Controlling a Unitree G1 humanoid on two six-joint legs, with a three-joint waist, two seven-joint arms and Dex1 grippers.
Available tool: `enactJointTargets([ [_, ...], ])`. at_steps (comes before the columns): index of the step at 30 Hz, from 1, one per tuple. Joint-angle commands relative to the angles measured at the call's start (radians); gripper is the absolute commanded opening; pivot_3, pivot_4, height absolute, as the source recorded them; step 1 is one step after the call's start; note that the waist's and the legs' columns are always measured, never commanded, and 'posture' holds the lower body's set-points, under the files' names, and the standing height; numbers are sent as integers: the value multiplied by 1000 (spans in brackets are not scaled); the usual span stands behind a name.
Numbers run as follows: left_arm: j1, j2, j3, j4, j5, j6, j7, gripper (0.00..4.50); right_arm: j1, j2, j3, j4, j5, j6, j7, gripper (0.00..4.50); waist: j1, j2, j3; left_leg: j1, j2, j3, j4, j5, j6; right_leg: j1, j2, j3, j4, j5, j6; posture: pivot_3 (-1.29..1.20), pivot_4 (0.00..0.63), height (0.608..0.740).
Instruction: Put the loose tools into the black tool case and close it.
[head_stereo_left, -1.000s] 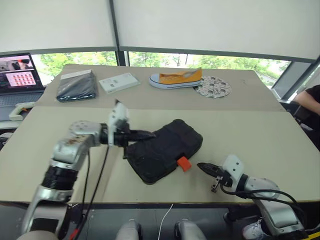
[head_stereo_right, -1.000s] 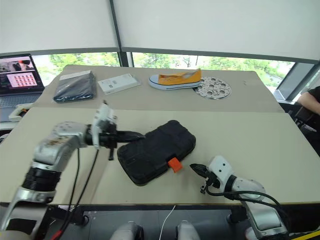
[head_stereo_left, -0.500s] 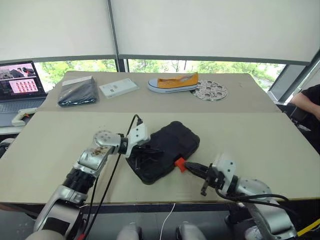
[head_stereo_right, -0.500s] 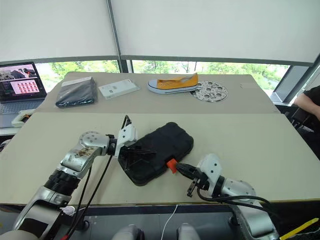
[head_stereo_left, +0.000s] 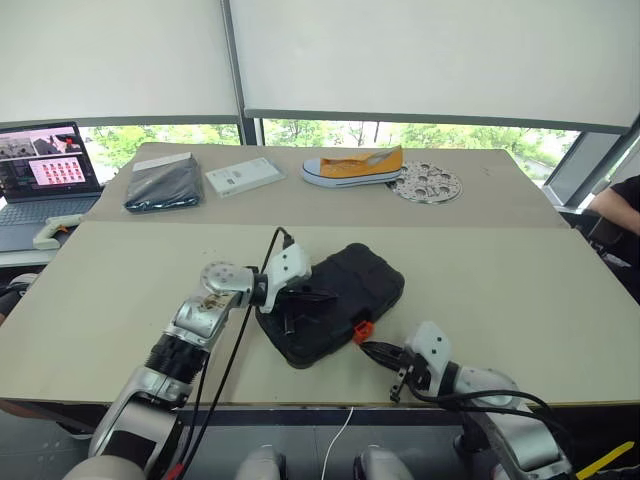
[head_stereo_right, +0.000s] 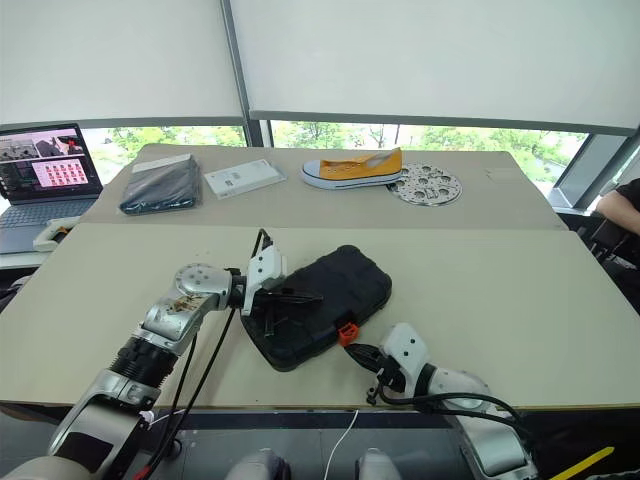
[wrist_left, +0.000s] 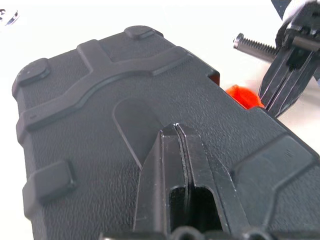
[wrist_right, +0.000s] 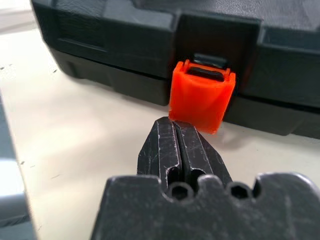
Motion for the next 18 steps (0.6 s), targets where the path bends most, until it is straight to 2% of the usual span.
enactJointTargets([
  [1, 54, -5, -44, 57, 54, 19, 16, 11, -34, 19, -1, 13, -15, -27, -13, 0, 0, 0, 0, 0, 0, 0, 0, 0, 0, 0, 0, 0, 0, 0, 0, 0, 150, 740],
  [11, 71, 5, -52, 51, 63, 37, 22, 11, -62, 22, 62, 80, -115, -94, -15, 0, -2, 0, 0, 0, 0, 0, -1, 0, 0, 0, 0, 0, -1, 0, 0, 0, 150, 740],
  [18, 73, 4, -66, 53, 68, 48, 6, 11, -61, 35, 2, -16, -99, -164, -46, 0, -3, -1, -1, 1, 0, -2, -1, 0, 0, -1, 0, 0, -1, 0, 0, 0, 150, 740],
])
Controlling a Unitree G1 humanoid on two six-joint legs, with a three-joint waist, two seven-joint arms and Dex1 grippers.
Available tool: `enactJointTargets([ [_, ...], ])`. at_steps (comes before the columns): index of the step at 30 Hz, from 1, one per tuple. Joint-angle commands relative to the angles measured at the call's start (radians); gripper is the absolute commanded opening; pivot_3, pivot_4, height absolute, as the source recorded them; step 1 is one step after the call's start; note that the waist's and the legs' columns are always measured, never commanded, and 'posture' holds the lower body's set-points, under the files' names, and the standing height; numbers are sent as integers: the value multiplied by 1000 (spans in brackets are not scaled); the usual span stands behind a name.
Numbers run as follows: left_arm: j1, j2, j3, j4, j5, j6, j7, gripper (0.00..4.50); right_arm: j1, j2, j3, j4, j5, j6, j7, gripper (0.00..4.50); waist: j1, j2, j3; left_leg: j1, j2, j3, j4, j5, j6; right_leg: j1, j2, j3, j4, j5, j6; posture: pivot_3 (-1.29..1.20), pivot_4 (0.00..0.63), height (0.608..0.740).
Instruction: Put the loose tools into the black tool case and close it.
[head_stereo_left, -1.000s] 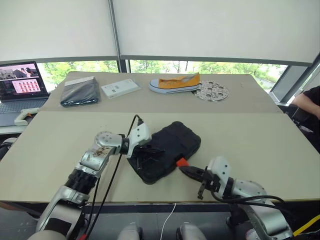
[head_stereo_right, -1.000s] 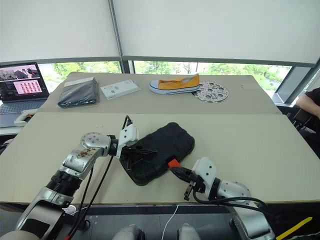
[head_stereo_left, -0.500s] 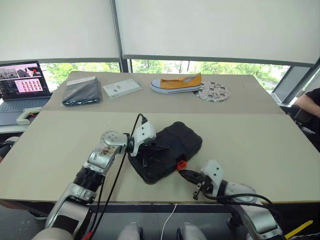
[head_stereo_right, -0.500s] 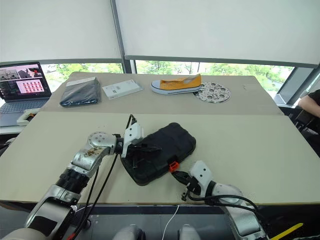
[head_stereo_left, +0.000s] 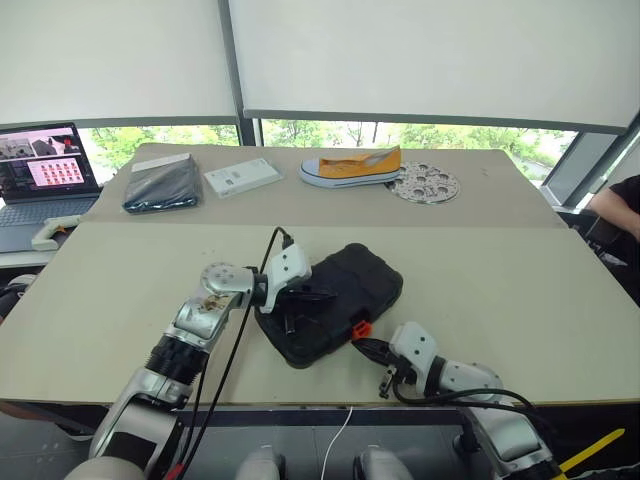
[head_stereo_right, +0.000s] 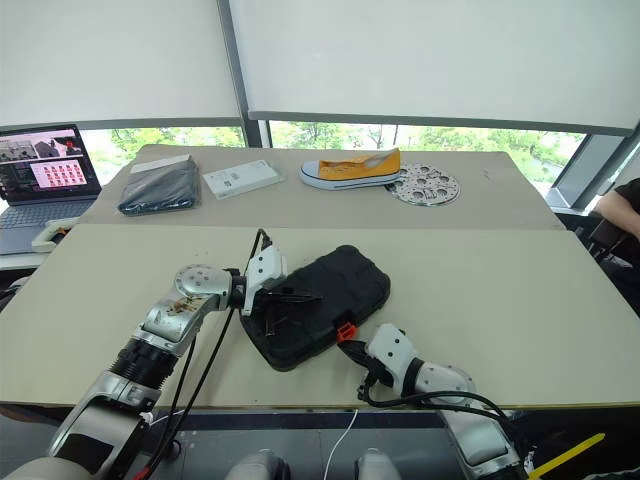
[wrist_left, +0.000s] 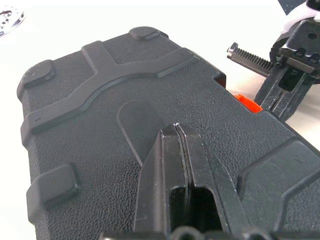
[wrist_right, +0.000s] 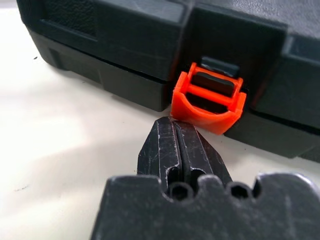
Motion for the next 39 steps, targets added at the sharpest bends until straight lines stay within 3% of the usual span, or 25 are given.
enactJointTargets([
  [1, 61, 14, -75, 65, 61, 38, -26, 11, -18, 5, -60, -110, 20, -46, -33, 0, 0, 0, 0, 0, 0, 0, 0, 0, 0, 0, 0, 0, 0, 0, 0, 0, 150, 740],
  [15, 105, 38, -56, 80, 38, 41, -59, 11, -69, -65, -85, -143, 107, -30, 84, 0, -14, 2, -2, 5, 0, -5, -8, 0, 0, 0, 0, 2, -2, -1, -1, 0, 150, 740],
  [22, 141, 62, 54, 65, -36, -27, -72, 11, 9, -115, -183, -210, 234, 31, 126, 0, -15, 3, -3, 5, -1, -4, -16, 0, 0, 0, 1, 3, -4, -5, -3, 0, 150, 740],
  [25, 173, 101, 149, 43, -86, -103, -91, 648, 74, -160, -278, -261, 311, 79, 138, 0, -22, 3, -3, 5, 0, -4, -18, 0, 0, -2, 2, 4, -3, -5, -4, 0, 150, 740],
  [27, 200, 142, 205, 21, -122, -145, -124, 1547, 115, -198, -332, -264, 330, 79, 159, 630, -27, 3, -2, 6, 1, -4, -20, 0, 0, -2, 3, 4, -3, -5, -4, 0, 150, 740],
  [28, 214, 155, 241, 7, -148, -165, -132, 1769, 132, -214, -357, -257, 331, 66, 170, 768, -30, 3, -1, 6, 1, -4, -20, 0, 0, -2, 4, 4, -3, -6, -4, 0, 150, 740],
  [31, 314, 263, 398, -75, -210, -176, -123, 2994, 179, -269, -456, -143, 285, -64, 226, 1970, -35, 2, 5, 5, 1, -4, -21, 0, 0, -6, 3, 5, -3, -7, -6, 0, 150, 740],
  [32, 347, 298, 419, -92, -204, -173, -122, 3150, 181, -276, -469, -110, 272, -101, 235, 2159, -33, -1, 7, 3, 1, -4, -21, 0, 0, -7, 3, 5, -2, -7, -6, 0, 150, 740],
  [36, 481, 386, 491, -114, -199, -195, -124, 4458, 159, -284, -487, -4, 275, -255, 316, 3555, -27, -3, 11, -4, 0, -1, -21, 0, 0, -16, 0, 6, -2, -4, -2, 0, 150, 740],
  [38, 580, 413, 569, -85, -165, -257, -77, 4500, 133, -297, -493, 68, 275, -324, 363, 4091, -21, -4, 13, -7, 0, 2, -21, 0, 0, -19, -1, 8, -3, -5, -2, 0, 150, 740],
  [39, 618, 418, 598, -71, -161, -281, -67, 4500, 118, -300, -492, 94, 280, -333, 377, 4091, -20, -5, 14, -8, 0, 2, -21, 0, 1, -20, -1, 9, -4, -4, -1, 0, 150, 740],
])
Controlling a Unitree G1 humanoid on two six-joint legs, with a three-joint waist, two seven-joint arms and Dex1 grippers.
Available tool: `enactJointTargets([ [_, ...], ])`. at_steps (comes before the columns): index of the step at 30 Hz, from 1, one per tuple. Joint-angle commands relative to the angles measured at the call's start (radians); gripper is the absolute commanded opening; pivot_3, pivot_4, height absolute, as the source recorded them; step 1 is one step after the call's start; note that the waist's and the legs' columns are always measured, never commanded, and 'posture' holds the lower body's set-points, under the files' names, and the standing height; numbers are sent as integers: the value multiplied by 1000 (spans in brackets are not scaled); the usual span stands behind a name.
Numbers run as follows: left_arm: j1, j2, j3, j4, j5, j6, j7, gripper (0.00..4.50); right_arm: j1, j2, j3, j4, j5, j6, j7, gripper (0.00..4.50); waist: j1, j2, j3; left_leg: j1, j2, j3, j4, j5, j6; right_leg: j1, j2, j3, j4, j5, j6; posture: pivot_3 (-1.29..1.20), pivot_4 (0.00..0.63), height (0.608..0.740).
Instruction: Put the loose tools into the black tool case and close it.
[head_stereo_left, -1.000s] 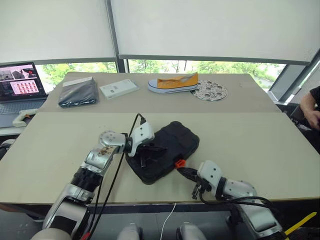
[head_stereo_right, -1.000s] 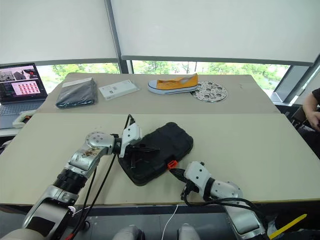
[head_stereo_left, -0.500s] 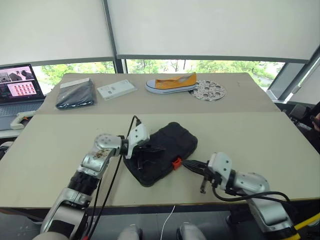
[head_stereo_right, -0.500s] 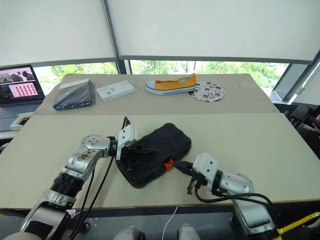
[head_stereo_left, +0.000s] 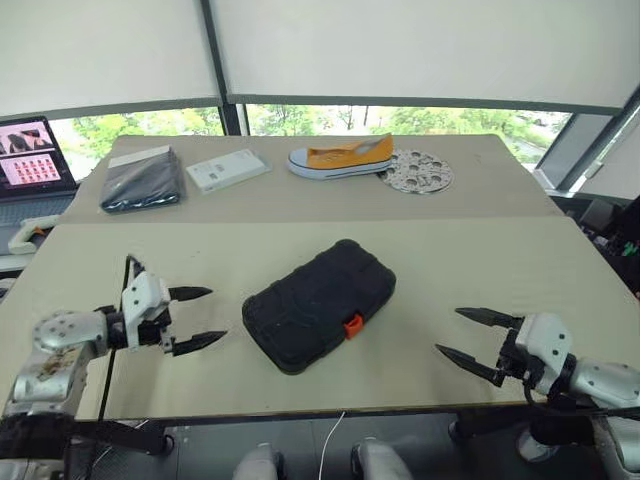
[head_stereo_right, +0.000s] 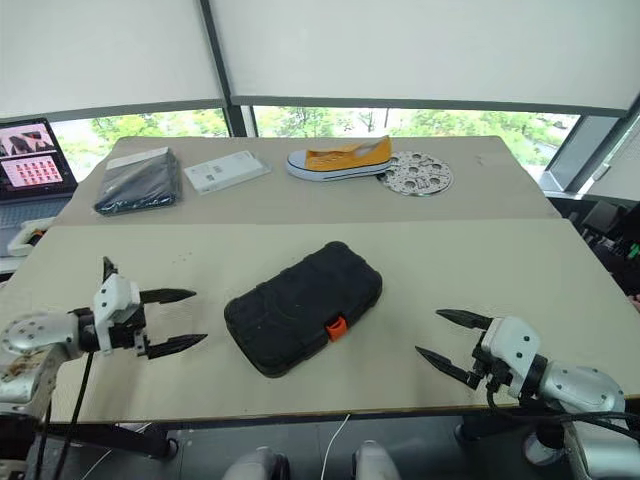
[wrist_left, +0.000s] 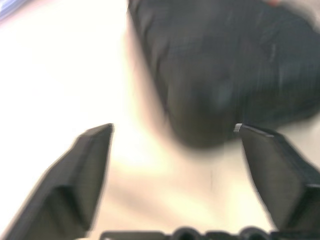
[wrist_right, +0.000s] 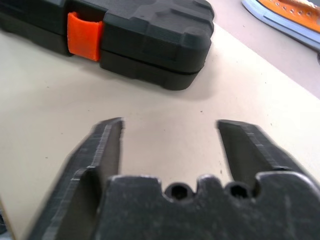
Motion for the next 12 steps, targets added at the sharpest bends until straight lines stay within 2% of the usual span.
enactJointTargets([
  [1, 120, 29, 126, 37, 38, -106, 62, 4500, -45, -24, -26, 85, 25, -82, 69, 4091, 2, -4, 3, 0, 1, 1, 0, -1, 0, 0, 0, 1, -1, 1, 0, 0, 150, 740],
  [2, 136, 29, 136, 45, 43, -127, 70, 4500, -54, -23, -23, 96, 36, -74, 78, 4320, 5, -6, 4, -1, 0, 1, 0, -2, 1, -1, 0, 1, -1, 2, -1, 0, 150, 740],
  [6, 208, 1, 185, 64, 94, -238, 164, 4500, -116, -8, 25, 179, -11, -147, 103, 4320, 23, -9, 6, -4, 1, 1, 0, -3, 0, -3, -2, -1, -1, 4, -3, 0, 150, 740],
  [8, 211, -3, 196, 87, 95, -242, 195, 4500, -139, 1, 45, 209, -26, -169, 103, 4320, 30, -9, 6, -4, 0, 1, 0, -3, 0, -2, -2, -1, -2, 2, -7, 0, 150, 740],
  [12, 214, 5, 199, 111, 92, -251, 214, 4500, -170, 11, 70, 259, -42, -198, 108, 4320, 32, -9, 6, -4, 0, 3, 0, -3, 0, -2, -2, -1, -2, 3, -5, 0, 150, 740],
])
